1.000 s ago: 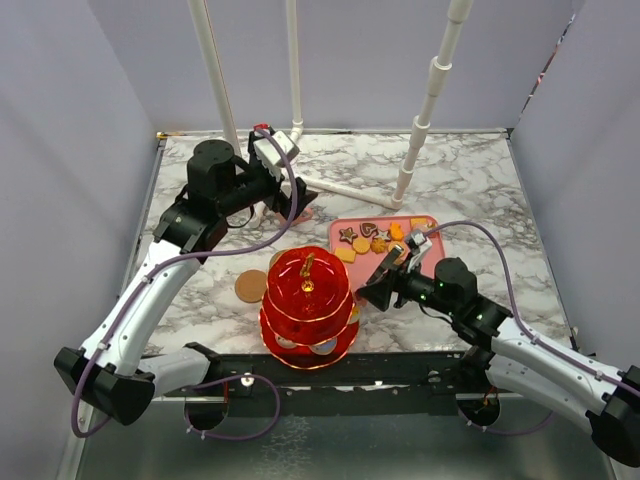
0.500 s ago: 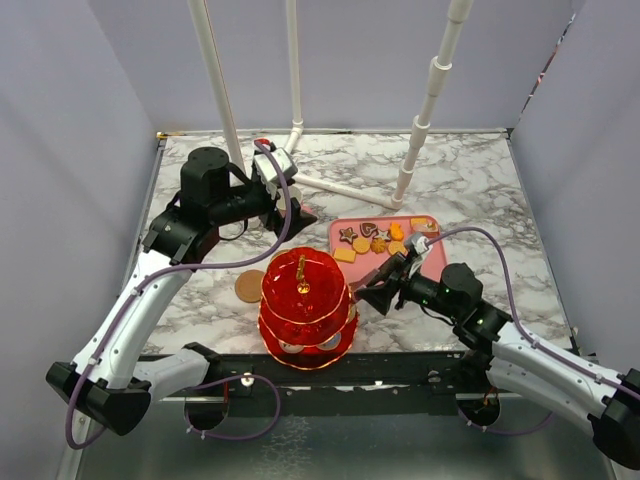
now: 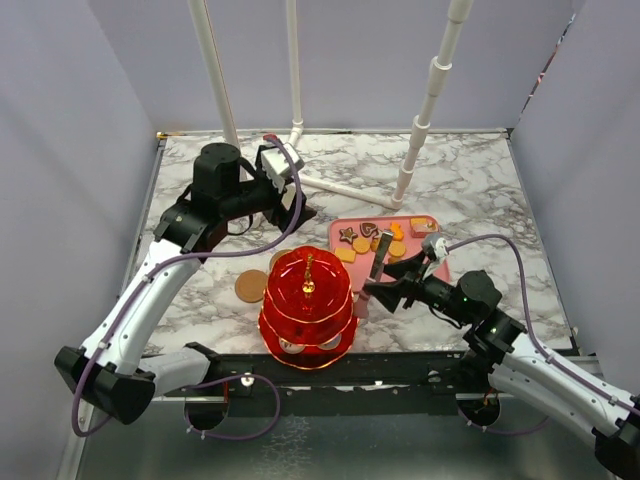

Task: Serve the afternoon tea
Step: Place the desert on the desert table.

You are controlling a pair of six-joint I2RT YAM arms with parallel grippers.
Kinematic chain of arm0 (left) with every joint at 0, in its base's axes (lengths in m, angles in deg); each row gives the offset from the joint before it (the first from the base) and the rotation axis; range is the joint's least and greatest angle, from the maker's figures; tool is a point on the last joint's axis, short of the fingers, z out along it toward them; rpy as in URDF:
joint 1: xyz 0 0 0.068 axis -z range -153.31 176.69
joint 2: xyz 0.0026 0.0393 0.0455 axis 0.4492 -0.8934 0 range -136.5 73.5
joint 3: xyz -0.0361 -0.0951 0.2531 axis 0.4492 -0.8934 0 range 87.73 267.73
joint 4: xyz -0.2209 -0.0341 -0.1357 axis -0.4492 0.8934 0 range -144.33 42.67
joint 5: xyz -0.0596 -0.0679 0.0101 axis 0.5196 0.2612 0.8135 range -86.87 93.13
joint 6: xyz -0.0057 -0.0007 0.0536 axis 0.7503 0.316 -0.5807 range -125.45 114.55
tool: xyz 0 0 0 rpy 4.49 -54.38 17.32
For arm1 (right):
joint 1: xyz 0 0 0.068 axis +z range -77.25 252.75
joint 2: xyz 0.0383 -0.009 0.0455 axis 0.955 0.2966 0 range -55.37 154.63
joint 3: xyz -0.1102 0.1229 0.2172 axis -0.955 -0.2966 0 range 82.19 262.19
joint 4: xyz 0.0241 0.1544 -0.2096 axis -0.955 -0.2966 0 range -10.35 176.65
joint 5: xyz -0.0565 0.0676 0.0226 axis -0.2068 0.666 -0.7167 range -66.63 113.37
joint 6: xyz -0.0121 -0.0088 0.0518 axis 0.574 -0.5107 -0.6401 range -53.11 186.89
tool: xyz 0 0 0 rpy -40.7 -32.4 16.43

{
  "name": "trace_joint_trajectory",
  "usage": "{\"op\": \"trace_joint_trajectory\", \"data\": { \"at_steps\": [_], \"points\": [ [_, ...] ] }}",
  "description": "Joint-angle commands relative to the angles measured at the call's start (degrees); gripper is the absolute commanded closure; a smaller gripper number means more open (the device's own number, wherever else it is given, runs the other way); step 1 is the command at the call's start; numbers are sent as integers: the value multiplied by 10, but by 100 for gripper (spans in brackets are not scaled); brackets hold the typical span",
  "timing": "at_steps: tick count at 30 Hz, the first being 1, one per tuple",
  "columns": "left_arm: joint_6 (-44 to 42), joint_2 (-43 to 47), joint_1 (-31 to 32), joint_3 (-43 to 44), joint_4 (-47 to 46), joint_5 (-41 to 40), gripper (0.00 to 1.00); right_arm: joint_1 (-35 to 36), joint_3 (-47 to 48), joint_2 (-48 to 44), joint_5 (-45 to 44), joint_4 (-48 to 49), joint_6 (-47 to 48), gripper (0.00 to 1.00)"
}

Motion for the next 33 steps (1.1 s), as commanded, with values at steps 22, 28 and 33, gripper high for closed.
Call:
{"op": "trace_joint_trajectory", "data": {
  "at_steps": [22, 28, 33],
  "points": [
    [-66, -233, -1, 124, -65, -251, 23, 5, 67, -65, -293, -71, 19, 45],
    [-103, -329, -4, 184, 9, -259, 30, 5, 99, -49, -318, -106, 21, 45],
    [-89, -396, -6, 219, 20, -273, 36, 5, 129, -32, -336, -136, 21, 46]
  ]
}}
